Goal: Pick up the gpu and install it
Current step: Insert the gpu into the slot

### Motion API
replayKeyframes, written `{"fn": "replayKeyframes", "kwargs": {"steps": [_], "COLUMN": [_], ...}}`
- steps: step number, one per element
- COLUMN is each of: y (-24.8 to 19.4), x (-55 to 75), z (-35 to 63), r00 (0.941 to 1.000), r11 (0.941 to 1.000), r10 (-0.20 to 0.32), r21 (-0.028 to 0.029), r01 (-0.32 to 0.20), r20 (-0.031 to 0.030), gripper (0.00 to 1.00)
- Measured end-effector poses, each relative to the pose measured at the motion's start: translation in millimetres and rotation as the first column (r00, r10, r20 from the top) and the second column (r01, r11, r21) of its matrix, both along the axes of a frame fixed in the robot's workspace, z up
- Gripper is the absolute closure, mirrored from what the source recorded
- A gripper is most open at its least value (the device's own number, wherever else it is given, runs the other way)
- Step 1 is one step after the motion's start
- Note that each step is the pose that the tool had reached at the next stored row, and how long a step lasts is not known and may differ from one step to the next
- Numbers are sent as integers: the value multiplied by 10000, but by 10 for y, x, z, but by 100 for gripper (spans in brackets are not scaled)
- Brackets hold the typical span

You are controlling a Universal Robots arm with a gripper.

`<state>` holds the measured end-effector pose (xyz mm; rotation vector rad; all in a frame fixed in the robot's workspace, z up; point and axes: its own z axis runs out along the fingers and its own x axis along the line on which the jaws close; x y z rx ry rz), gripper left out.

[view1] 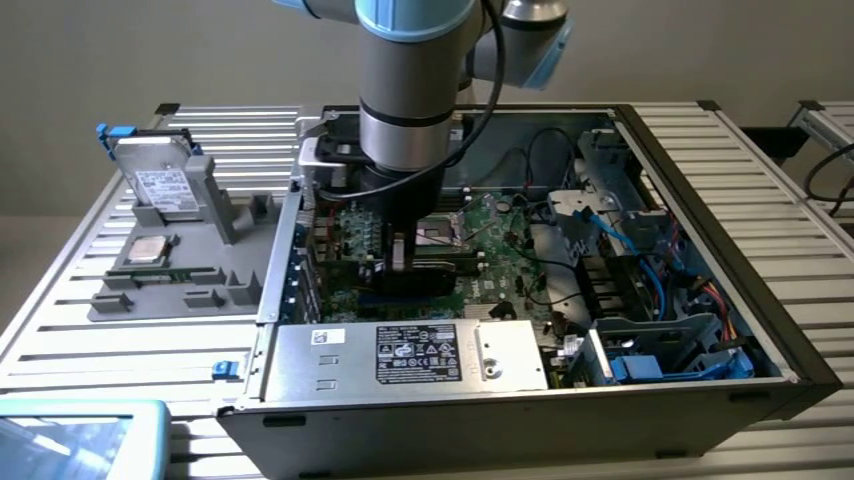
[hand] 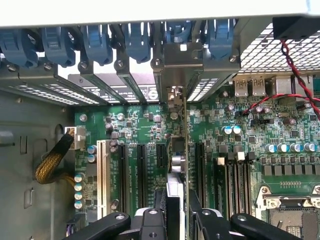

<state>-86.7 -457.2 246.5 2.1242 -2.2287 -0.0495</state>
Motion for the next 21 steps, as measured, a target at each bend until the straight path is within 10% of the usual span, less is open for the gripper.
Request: {"fn": "replayKeyframes", "kwargs": {"steps": [21], "y": [14], "x": [0], "z": [-15], "r00": [10000], "r11": [10000], "r10": [19], "r21": [-9], "r01": [-19], "r20": [2], "gripper": [72]}}
